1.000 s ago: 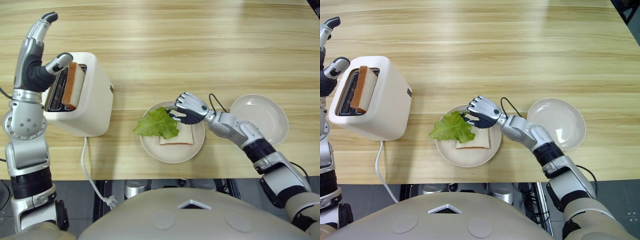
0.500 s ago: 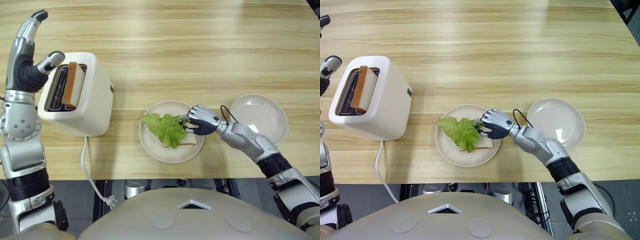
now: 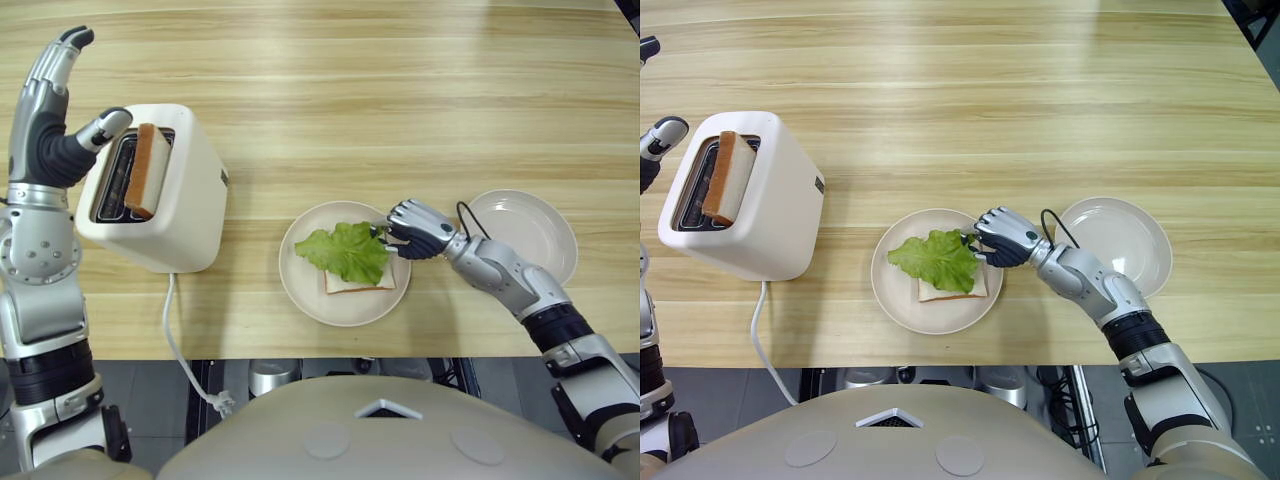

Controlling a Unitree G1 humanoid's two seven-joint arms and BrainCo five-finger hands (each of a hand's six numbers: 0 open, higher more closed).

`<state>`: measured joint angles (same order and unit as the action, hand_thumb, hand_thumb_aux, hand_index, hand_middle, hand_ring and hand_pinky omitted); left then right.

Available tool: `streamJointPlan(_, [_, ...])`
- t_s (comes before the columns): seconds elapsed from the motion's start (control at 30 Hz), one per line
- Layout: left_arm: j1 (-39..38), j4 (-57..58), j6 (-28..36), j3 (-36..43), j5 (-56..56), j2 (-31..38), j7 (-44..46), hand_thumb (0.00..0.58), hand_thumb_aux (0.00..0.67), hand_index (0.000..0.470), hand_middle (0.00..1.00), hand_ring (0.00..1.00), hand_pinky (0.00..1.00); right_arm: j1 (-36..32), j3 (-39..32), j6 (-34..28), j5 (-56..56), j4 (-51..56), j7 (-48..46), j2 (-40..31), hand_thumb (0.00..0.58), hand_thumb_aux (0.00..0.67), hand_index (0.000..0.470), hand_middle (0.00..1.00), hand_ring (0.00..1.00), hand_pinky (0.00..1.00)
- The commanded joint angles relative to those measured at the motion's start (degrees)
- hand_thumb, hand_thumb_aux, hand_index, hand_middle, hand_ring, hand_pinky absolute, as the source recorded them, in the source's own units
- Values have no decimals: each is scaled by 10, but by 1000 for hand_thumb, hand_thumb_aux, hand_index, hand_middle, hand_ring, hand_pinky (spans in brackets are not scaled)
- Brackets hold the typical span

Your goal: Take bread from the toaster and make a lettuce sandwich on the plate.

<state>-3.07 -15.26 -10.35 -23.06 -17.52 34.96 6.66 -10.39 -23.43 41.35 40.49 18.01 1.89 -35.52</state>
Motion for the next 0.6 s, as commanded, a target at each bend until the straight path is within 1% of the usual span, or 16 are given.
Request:
streamJointPlan(0.03, [-15,10,5,-3,-19,8,-2,0,0,0,0,0,0,9,10,-16,2,2,-7,-5,0,0,0,204,204,204])
streamJointPlan(0.07, [-18,10,7,-5,-22,8,-4,0,0,0,0,0,0,10,12,-17,-3,1,-9,-5,0,0,0,0,0,0])
streamJointPlan(0.2, [-25,6,16,-13,-37,10,-14,0,0,0,0,0,0,18,15,-22,-18,-5,-21,-9,0,0,0,0,0,0])
streamJointPlan(0.33, [-32,0,23,-24,-56,14,-23,0,0,0,0,0,0,17,35,-30,-39,-19,-34,-17,0,0,0,0,0,0])
streamJointPlan(0.47, [-44,-15,31,-36,-63,11,-21,0,0,0,0,0,0,15,65,-44,-101,-89,-70,-11,0,0,0,0,0,0])
streamJointPlan(0.6, [-62,-15,58,-31,-95,12,-19,0,0,0,0,0,0,2,90,-58,-123,-126,-82,-5,0,0,0,0,0,0])
